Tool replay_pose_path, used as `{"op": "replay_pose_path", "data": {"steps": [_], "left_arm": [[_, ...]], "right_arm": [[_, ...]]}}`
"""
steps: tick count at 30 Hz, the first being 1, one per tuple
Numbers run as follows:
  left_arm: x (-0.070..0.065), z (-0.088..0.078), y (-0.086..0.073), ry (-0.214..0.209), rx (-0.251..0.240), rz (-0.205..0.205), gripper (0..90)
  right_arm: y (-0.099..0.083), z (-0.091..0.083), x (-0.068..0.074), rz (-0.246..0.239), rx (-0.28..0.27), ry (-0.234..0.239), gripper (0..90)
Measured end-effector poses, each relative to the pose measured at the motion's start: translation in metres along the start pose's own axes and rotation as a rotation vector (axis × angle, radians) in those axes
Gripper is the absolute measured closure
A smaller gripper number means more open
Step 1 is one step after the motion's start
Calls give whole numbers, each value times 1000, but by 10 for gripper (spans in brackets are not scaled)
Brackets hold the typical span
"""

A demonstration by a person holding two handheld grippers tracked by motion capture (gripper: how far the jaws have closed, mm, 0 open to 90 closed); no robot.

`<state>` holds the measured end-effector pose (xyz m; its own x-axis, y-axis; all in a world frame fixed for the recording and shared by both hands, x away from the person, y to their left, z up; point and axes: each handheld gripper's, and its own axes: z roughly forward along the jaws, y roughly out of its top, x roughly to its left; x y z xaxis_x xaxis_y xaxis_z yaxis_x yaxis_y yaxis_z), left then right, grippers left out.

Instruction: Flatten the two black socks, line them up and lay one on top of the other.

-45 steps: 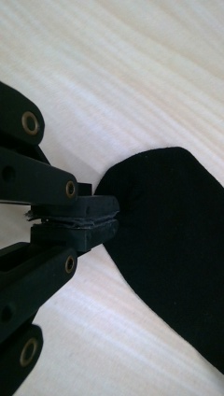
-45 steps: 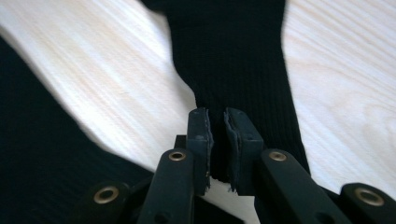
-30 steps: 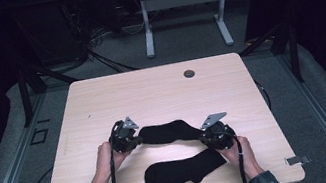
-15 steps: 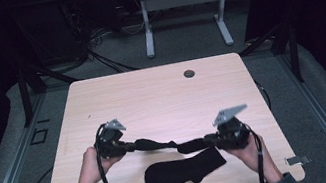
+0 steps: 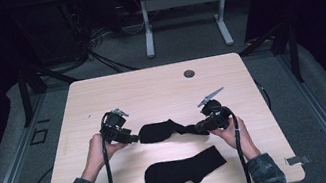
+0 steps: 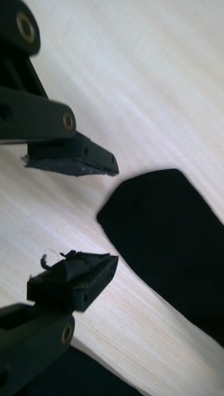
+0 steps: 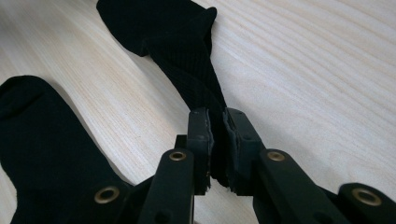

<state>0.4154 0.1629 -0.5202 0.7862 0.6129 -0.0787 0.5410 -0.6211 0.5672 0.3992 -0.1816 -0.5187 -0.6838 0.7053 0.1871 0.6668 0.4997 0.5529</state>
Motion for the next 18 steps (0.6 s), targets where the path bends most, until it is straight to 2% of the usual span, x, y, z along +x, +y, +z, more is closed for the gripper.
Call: {"op": "replay_pose_path", "data": {"steps": [2,3,8,9,11,13,15,16,17,18], "left_arm": [[-6,3,1,21,-5,53,437],[-11,9,2,5,-13,99,421],[-22,36,7,41,44,239,422],[-24,41,7,30,44,265,428],[-25,46,7,43,75,296,466],[-27,51,7,58,100,333,552],[-26,52,7,45,96,344,632],[-27,52,7,53,94,350,653],[-27,52,7,36,96,355,695],[-27,52,7,34,96,356,737]], "right_arm": [[0,2,0,-1,-5,-14,809],[-1,3,0,11,6,-19,809],[-7,11,-3,31,19,-5,808],[-8,11,-3,36,18,-9,808],[-8,11,-4,39,6,-9,808],[-9,12,-5,37,9,-15,808],[-10,12,-6,32,17,-9,808],[-11,11,-6,33,16,-15,809],[-12,12,-5,36,-3,-12,808],[-12,12,-5,31,3,-15,809]]}}
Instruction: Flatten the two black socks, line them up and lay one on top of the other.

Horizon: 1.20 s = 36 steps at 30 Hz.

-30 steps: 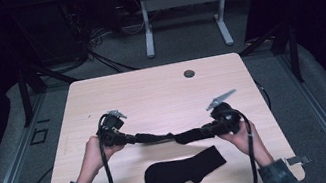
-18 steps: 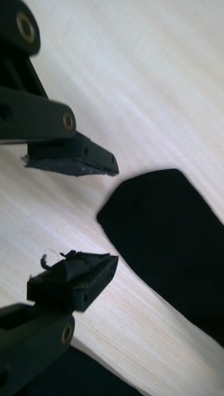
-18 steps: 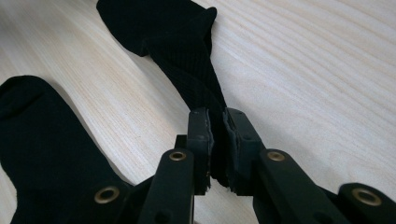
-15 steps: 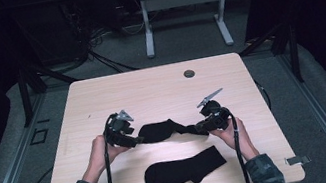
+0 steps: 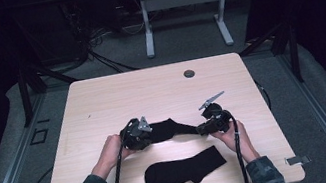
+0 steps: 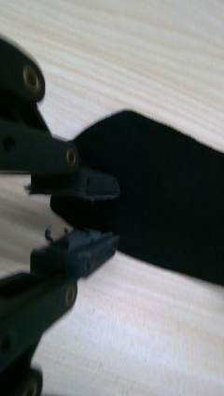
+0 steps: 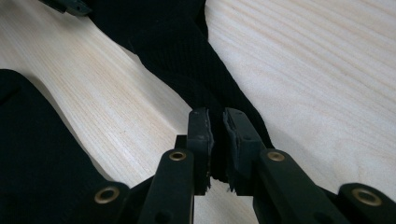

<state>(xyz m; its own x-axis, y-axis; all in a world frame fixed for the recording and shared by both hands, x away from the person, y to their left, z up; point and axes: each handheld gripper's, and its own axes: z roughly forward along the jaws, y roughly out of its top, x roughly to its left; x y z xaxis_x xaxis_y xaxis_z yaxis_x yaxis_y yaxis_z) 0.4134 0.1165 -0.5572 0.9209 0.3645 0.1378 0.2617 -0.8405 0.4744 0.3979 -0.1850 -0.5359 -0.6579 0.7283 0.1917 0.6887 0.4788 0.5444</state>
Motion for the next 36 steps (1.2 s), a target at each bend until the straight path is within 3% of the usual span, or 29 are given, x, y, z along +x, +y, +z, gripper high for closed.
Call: {"op": "replay_pose_path", "data": {"steps": [4,9,12,14,18,20,22,24,25,26,28,29,30,33,35,36], "left_arm": [[0,1,-1,-2,-7,3,875],[-1,1,-3,29,-17,-15,896],[-3,-5,-7,3,-46,-43,897],[-10,-19,-8,-36,-85,-60,897],[-25,-66,-5,-151,-168,-96,895],[-17,-82,-1,-218,-189,-156,892],[6,-79,1,-250,-166,-238,887],[28,-58,0,-244,-96,-325,866],[35,-45,-1,-253,-62,-346,849],[40,-35,-3,-228,-29,-365,807],[46,-24,-7,-243,-48,-416,746],[47,-23,-9,-220,-60,-444,687],[49,-23,-10,-219,-78,-451,610],[44,-29,-8,-149,-87,-438,507],[40,-33,-6,-85,-87,-423,453],[39,-34,-6,-79,-90,-423,439]], "right_arm": [[-2,-2,3,-19,-9,-17,810],[-6,-7,9,-41,-31,-32,812],[-8,-15,15,-60,-50,-44,811],[-11,-25,24,-75,-51,-52,811],[-19,-63,54,-111,-87,-46,812],[-18,-81,55,-83,-119,-9,812],[-9,-83,38,-27,-111,20,812],[5,-64,11,33,-71,11,810],[10,-49,-1,40,-40,-8,809],[13,-36,-9,61,-16,-21,805],[16,-15,-19,72,20,-15,761],[17,-9,-21,67,23,-19,740],[17,-5,-21,79,5,-32,682],[19,-8,-19,58,-20,-94,561],[18,-15,-19,41,-61,-143,542],[18,-19,-20,37,-62,-173,520]]}}
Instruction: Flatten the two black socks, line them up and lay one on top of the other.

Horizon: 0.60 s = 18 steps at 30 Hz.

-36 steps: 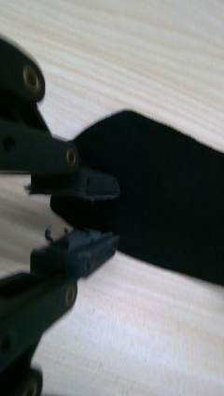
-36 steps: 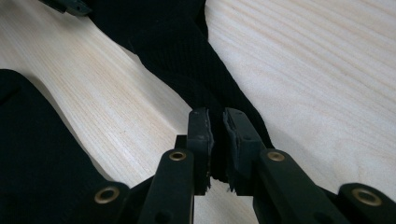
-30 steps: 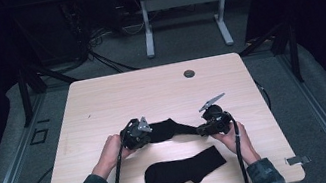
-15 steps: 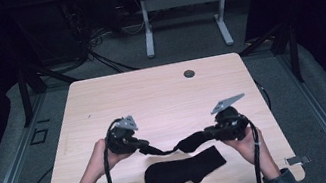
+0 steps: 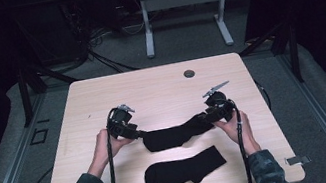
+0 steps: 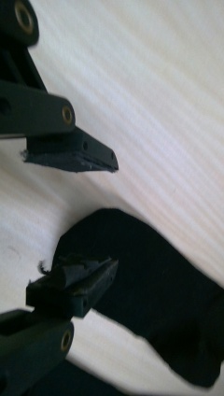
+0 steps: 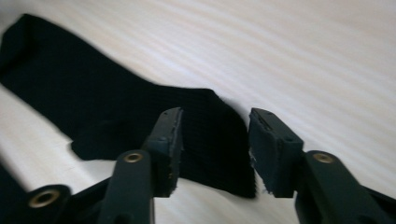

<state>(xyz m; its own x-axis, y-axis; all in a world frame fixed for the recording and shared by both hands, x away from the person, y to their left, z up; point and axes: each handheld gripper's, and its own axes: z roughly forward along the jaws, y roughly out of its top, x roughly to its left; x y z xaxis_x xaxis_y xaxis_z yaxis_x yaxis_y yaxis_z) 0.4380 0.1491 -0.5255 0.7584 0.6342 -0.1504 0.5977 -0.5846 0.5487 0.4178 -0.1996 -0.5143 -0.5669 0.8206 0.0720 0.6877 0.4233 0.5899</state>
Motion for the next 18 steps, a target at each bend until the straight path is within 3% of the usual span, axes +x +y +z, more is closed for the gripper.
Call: {"op": "replay_pose_path", "data": {"steps": [2,4,6,8,11,13,18], "left_arm": [[-2,1,-1,33,-15,-6,406],[-4,4,-4,59,-21,-19,378],[-4,6,-6,69,-28,-43,342],[-6,9,-8,77,-39,-53,299],[-10,15,-9,76,-38,-58,254],[-14,22,-8,96,-8,-43,234],[-18,34,-12,157,54,-18,216]], "right_arm": [[0,-5,-1,0,-25,-35,503],[-1,-12,-2,0,-52,-111,486],[-3,-16,-3,3,-75,-103,487],[-5,-14,2,-21,-59,-91,487],[-12,2,17,-97,26,-74,433],[-17,16,21,-127,44,-70,430],[-23,36,10,-81,30,-95,466]]}}
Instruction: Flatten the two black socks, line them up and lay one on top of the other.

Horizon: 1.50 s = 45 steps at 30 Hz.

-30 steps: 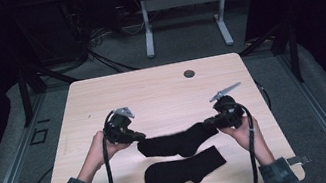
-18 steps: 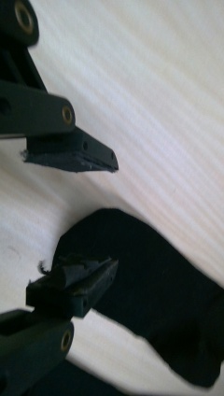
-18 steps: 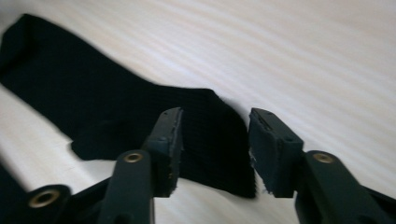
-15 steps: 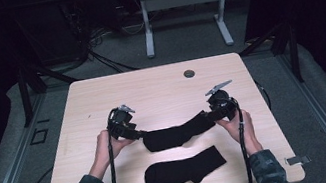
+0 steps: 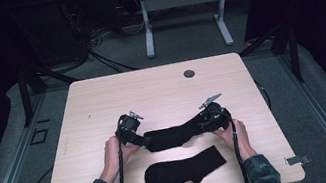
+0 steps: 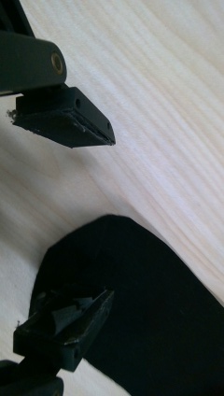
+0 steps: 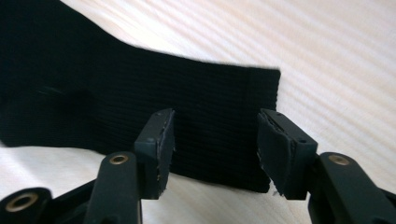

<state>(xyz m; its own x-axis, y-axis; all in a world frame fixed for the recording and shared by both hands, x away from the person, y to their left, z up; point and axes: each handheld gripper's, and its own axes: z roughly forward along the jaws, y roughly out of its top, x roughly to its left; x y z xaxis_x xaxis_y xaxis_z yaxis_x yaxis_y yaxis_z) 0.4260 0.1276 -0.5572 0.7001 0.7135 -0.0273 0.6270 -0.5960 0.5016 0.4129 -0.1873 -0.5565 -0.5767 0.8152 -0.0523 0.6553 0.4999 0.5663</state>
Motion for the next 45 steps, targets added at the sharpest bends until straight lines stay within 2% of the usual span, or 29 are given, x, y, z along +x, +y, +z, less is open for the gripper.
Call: {"op": "replay_pose_path", "data": {"steps": [1,3,4,5,6,7,9,10,12,14,18,21,24,31,34,36,39,40,45], "left_arm": [[0,1,-1,6,6,6,220],[0,3,-4,17,22,16,227],[1,3,-5,2,17,9,232],[1,2,-6,0,21,17,248],[1,2,-6,6,22,22,247],[1,1,-7,7,27,24,248],[2,0,-8,6,38,36,248],[3,-1,-10,3,43,40,248],[6,-3,-14,-14,49,40,247],[8,-5,-17,-20,51,44,245],[7,-8,-22,-24,57,52,243],[4,-10,-25,-25,54,57,241],[2,-12,-29,-26,53,60,241],[0,-13,-32,-25,53,66,225],[0,-13,-32,-26,49,60,192],[2,-14,-33,-23,30,51,148],[6,-21,-36,-44,-28,22,127],[7,-24,-38,-40,-47,17,115],[11,-49,-49,-8,-139,-16,41]], "right_arm": [[-1,3,-1,-5,15,2,471],[-3,3,-1,-11,9,3,480],[-4,4,0,-1,4,8,480],[-4,3,0,-13,13,12,480],[-5,2,2,-14,18,24,479],[-6,1,3,-21,20,17,476],[-9,-2,6,-38,26,41,469],[-11,-4,8,-52,35,30,466],[-16,-7,11,-70,27,51,461],[-21,-10,13,-87,18,52,456],[-29,-13,14,-87,-11,72,448],[-31,-15,18,-87,-9,86,434],[-34,-17,22,-105,-7,81,432],[-37,-18,24,-97,-16,82,419],[-37,-19,24,-92,-20,85,375],[-35,-20,22,-88,-19,81,329],[-34,-27,18,-53,-54,96,275],[-35,-31,16,-46,-67,106,256],[-42,-53,10,0,-132,71,158]]}}
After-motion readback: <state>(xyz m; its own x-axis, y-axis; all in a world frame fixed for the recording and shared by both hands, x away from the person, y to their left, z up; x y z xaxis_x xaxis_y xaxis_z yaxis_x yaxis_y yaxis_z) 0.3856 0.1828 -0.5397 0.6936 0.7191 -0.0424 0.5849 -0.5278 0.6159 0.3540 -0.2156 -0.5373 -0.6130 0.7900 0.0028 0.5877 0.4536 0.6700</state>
